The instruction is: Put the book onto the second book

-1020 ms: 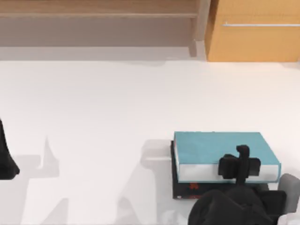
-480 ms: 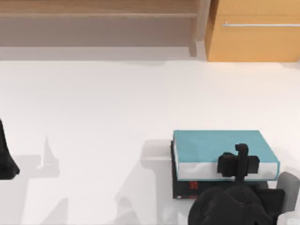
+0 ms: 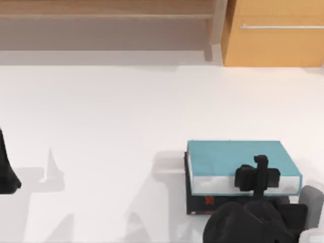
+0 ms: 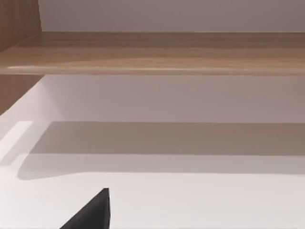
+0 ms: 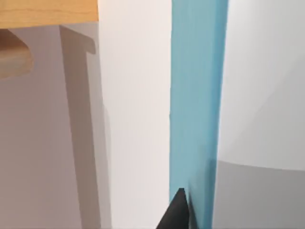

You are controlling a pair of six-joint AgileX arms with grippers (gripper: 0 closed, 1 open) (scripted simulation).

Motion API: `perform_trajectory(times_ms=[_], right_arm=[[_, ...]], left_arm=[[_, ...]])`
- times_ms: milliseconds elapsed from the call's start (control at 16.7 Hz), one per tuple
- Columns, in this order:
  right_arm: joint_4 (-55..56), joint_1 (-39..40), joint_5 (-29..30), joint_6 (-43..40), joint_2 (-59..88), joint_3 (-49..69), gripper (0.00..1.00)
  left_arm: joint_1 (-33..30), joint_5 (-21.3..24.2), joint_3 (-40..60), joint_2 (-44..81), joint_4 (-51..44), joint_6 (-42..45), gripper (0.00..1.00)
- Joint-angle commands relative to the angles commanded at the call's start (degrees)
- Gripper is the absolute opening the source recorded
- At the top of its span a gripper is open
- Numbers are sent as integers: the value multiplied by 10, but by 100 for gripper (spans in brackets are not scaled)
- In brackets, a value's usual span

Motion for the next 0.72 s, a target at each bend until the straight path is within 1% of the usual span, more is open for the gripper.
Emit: perform_trajectory(times_ms=[360, 420, 720], right_arm=[[0, 0, 0, 0, 0, 0, 98], [0, 0, 0, 0, 0, 0, 100], [0, 0, 0, 0, 0, 0, 100]], left_arm=[[0, 0, 0, 0, 0, 0, 100], [0, 0, 0, 0, 0, 0, 100], [0, 0, 0, 0, 0, 0, 100]])
